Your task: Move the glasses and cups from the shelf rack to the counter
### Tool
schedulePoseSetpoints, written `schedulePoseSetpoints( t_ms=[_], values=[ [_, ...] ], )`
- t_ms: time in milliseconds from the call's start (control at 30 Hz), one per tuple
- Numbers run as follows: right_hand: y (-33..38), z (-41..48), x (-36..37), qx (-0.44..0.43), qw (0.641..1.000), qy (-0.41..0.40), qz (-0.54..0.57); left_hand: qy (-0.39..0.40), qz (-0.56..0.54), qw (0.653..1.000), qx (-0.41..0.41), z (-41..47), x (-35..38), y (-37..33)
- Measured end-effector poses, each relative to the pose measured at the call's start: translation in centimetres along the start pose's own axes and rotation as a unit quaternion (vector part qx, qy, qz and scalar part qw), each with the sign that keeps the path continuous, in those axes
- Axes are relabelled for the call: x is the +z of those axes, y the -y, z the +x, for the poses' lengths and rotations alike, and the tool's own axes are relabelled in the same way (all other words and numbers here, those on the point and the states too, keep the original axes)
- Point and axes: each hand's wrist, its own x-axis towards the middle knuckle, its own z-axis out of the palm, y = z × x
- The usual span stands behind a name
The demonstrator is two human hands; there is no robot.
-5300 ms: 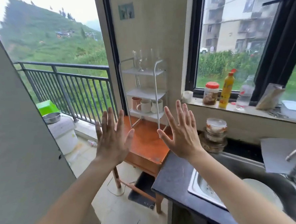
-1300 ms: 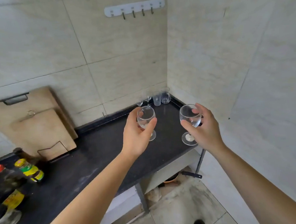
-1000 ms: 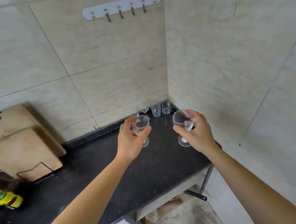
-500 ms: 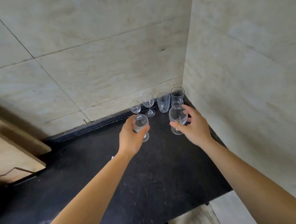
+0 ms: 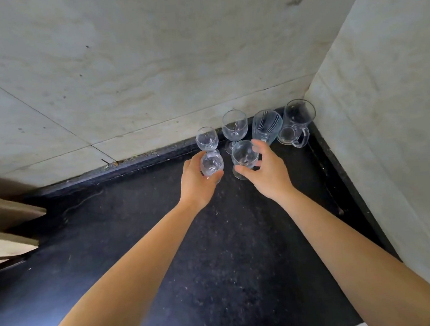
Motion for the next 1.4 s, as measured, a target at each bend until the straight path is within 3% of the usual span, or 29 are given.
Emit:
schedulePoseSetpoints(
  t_ms=[400, 533, 700, 833, 933, 1167, 1400],
  values=[
    [0.8, 1.3, -0.3, -0.014, 0.999, 0.040, -0.028, 0.017, -0.036, 0.999, -0.010, 1.1, 0.7, -0.1],
    [2.3, 0.9, -2.7, -0.029, 0.993, 0.057, -0.097, 0.003, 0.022, 0.999, -0.034, -0.7, -0.5, -1.9],
    [7.1, 0.0, -6.2, -0.178, 0.975, -0.014, -0.135, -0.118, 0.166, 0.979, 0.004, -5.8, -5.1, -5.7],
    [12.5, -1.2, -5.9, -0.327, 0.929, -0.013, -0.170, -0.291, 0.291, 0.911, 0.035, -13.0, -9.9, -8.1],
    [16.6, -3.5, -3.6, -0.426, 0.888, 0.010, -0.172, -0.392, 0.363, 0.845, 0.009, -19.8, -13.1, -8.1],
    [26.6, -17.2, 5.0, -0.584, 0.795, 0.102, -0.128, -0.494, 0.422, 0.739, -0.176, -40.1, -18.9, -4.4],
    [33.4, -41.2, 15.0, -0.711, 0.673, 0.203, -0.035, -0.592, 0.387, 0.636, -0.309, -66.8, -22.1, 2.7]
  ],
)
